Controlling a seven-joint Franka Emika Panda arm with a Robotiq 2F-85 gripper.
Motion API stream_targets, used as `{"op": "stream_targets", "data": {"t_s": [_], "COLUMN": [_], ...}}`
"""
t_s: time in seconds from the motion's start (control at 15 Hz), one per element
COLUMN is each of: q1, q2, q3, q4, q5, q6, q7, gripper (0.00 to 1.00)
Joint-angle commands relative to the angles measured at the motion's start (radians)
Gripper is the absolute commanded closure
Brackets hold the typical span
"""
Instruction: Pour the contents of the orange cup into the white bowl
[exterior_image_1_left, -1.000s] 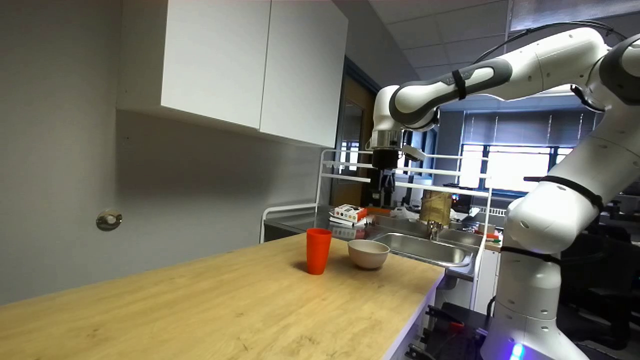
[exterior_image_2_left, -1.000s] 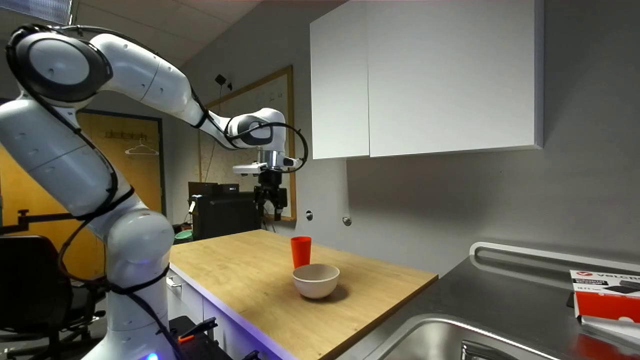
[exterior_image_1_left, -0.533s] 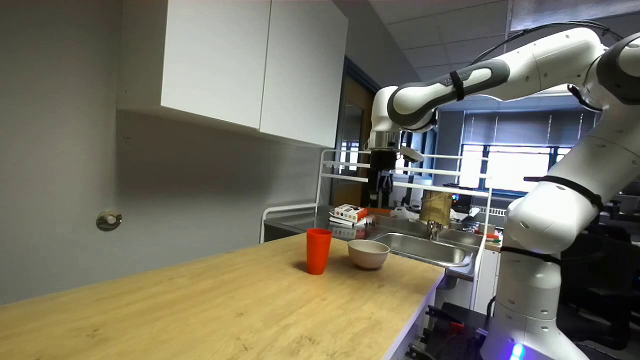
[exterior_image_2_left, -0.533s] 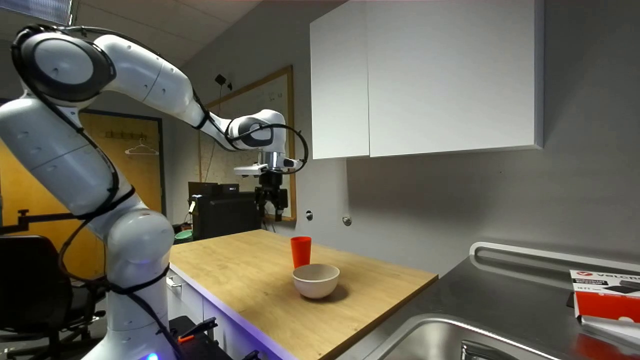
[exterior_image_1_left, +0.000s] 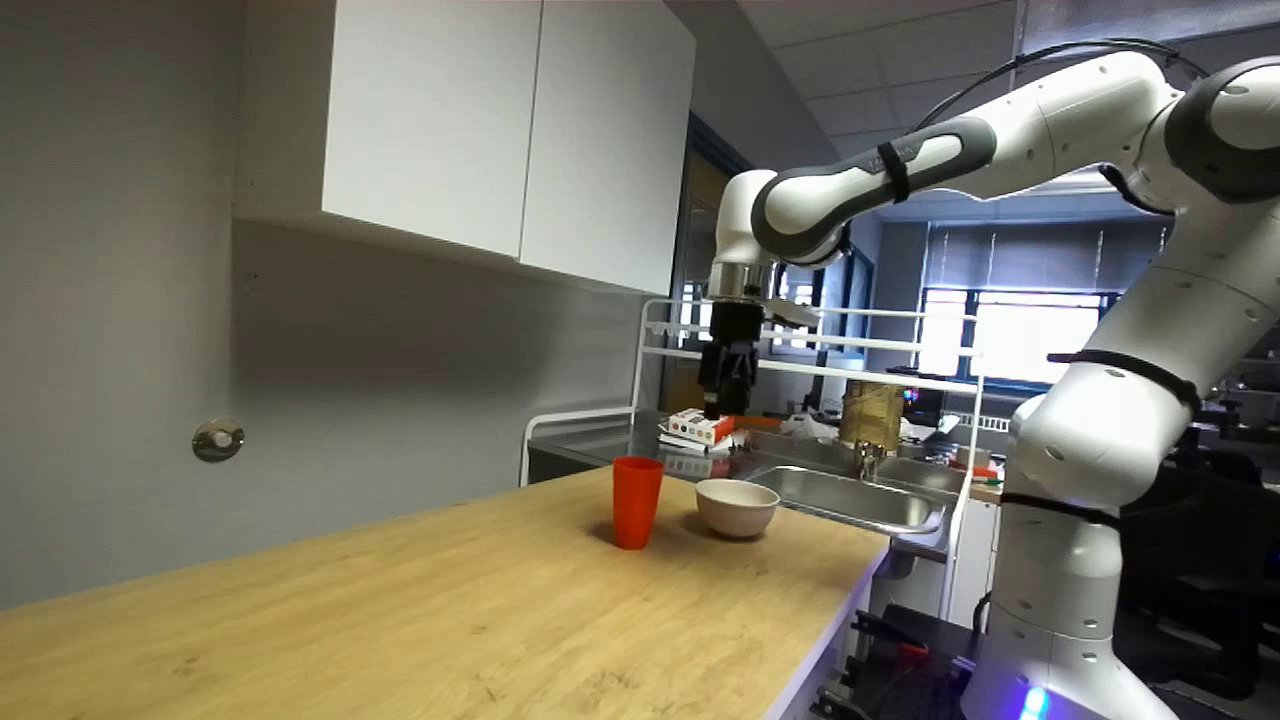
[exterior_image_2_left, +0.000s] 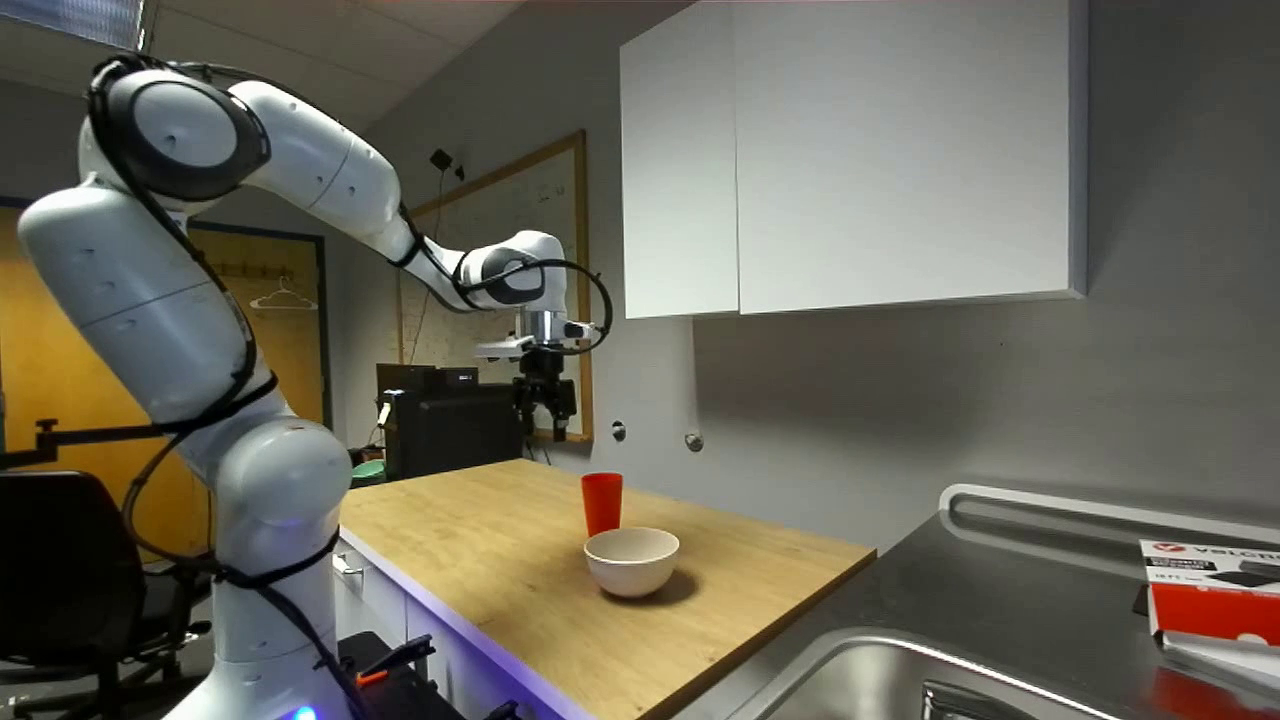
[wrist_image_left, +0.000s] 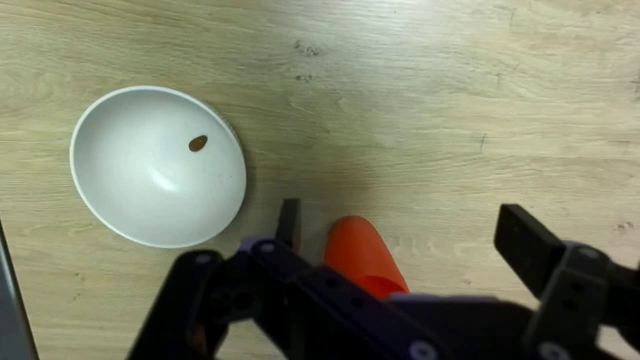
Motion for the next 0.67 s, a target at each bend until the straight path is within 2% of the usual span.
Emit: {"op": "stream_targets", "data": {"t_s": [0.0,0.6], "q1": [0.005,0.034], "q2": [0.093,0.323], "q3": [0.028,0.046], "q4": [0.075,0.24], "q5": [0.007,0.029], "q6": [0.029,0.095], "q7": [0.072,0.126], "gripper": [0.0,0.0]}}
